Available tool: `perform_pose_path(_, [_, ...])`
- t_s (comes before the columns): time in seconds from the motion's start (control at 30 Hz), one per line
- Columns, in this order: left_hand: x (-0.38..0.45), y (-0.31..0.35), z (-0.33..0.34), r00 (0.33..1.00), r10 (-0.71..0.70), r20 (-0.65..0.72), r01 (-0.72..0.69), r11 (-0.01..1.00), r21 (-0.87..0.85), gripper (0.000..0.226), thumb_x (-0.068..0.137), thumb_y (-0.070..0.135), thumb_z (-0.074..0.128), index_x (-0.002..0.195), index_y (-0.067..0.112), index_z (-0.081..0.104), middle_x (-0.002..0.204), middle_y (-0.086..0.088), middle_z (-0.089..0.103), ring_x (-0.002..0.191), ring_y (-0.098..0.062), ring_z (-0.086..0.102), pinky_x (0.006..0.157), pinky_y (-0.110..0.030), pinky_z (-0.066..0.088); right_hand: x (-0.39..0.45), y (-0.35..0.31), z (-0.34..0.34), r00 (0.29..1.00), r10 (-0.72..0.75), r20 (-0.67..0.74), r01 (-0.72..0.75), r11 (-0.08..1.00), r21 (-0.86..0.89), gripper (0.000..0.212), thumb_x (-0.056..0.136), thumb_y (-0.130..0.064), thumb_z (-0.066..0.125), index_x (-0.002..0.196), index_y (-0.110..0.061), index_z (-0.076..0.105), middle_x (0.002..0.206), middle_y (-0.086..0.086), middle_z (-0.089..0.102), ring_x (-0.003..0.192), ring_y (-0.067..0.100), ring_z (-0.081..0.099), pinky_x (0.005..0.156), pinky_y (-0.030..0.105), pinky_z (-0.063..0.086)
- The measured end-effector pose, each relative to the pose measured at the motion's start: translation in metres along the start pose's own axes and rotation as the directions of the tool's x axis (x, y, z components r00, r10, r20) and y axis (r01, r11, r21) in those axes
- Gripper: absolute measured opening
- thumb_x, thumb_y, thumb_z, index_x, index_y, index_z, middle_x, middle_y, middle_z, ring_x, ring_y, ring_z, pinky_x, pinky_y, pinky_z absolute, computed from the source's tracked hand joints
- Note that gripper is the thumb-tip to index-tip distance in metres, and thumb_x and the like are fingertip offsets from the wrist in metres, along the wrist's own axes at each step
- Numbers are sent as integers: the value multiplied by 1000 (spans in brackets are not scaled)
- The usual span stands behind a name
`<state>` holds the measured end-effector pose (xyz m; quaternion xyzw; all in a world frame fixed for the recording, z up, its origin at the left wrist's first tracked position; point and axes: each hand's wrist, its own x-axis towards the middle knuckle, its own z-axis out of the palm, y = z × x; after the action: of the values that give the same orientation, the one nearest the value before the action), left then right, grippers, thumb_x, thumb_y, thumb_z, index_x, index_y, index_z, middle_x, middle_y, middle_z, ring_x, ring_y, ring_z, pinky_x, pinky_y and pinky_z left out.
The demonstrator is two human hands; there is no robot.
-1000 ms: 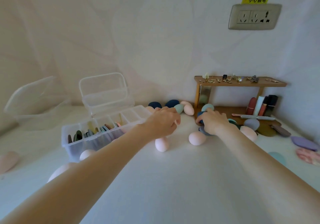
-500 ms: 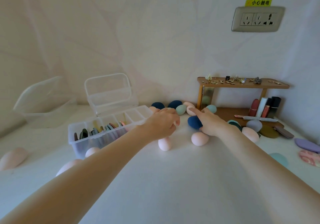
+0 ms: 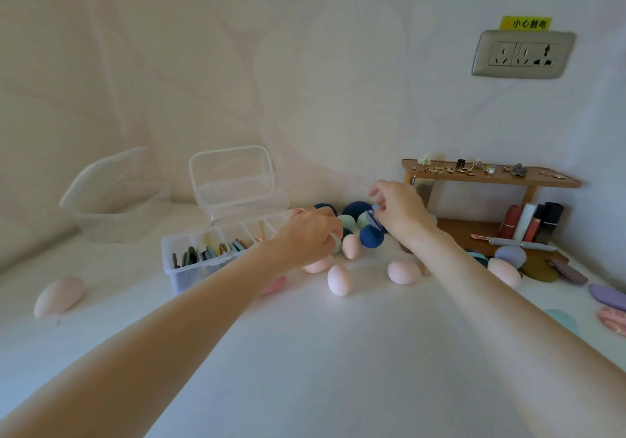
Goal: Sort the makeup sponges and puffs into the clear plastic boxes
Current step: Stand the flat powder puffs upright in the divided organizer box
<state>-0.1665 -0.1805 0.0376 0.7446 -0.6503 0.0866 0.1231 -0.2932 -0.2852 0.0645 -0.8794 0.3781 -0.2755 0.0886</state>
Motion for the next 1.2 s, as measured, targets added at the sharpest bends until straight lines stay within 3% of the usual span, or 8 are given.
perform_pose_path(0.17, [-18,-37,-22,964,-228,-139,195,956,-220,31,86,3,45,105,12,67,113,-5,65,103,-25,61,92,-31,43,10,-59,13,985,-126,-117,148,969,197,24,86,1,50,106,-2,63,104,12,64,96,25,58,86,34,49])
perform_pose_path(0.43, [-43,-80,-38,943,-331,38,331,916,-226,30,90,6,45,105,11,70,112,-5,69,106,-22,60,91,-25,42,8,-102,60,984,-167,-53,175,912,370,21,83,-1,58,104,-3,64,82,1,56,74,14,51,70,20,42])
perform_pose_path(0.53, [-46,-84,-35,962,-265,61,272,944,-186,32,91,6,43,108,12,69,115,-5,68,107,-22,59,85,-18,38,4,-107,70,983,-178,-33,179,920,349,25,84,-2,57,108,-5,63,96,9,62,80,17,53,79,30,49])
perform_pose_path(0.63, [-48,-83,-34,971,-229,74,237,964,-121,33,92,7,42,110,12,69,116,-5,67,108,-23,57,82,-18,34,-5,-112,75,968,-243,64,213,929,302,26,88,-9,57,113,-7,61,112,10,58,89,18,55,73,21,38])
perform_pose_path(0.83, [-53,-84,-32,967,-232,102,242,965,-104,31,90,11,44,110,12,68,114,-7,66,112,-25,51,90,-24,35,-16,-119,70,932,-316,180,307,949,76,21,92,-18,53,98,-3,65,103,9,61,87,24,55,53,29,24])
perform_pose_path(0.9, [-52,-83,-30,969,-222,106,232,968,-97,30,91,12,44,109,12,68,114,-8,66,113,-26,50,93,-26,36,-14,-120,69,925,-320,206,324,946,14,19,93,-15,51,96,-2,64,100,9,59,89,25,53,46,21,20])
perform_pose_path(1.07, [-53,-80,-32,967,-221,125,228,973,-44,29,93,16,44,112,13,66,115,-8,64,115,-25,50,93,-26,37,-8,-117,76,922,-263,283,290,955,-57,29,94,-27,49,103,-10,70,119,12,51,117,30,39,82,34,39])
perform_pose_path(1.2, [-46,-75,-37,973,-223,56,224,974,-10,31,92,10,42,112,14,66,119,-8,60,115,-27,52,94,-29,39,-5,-110,67,923,-193,332,168,981,101,32,92,-15,46,114,-23,68,131,11,44,126,30,39,104,42,38])
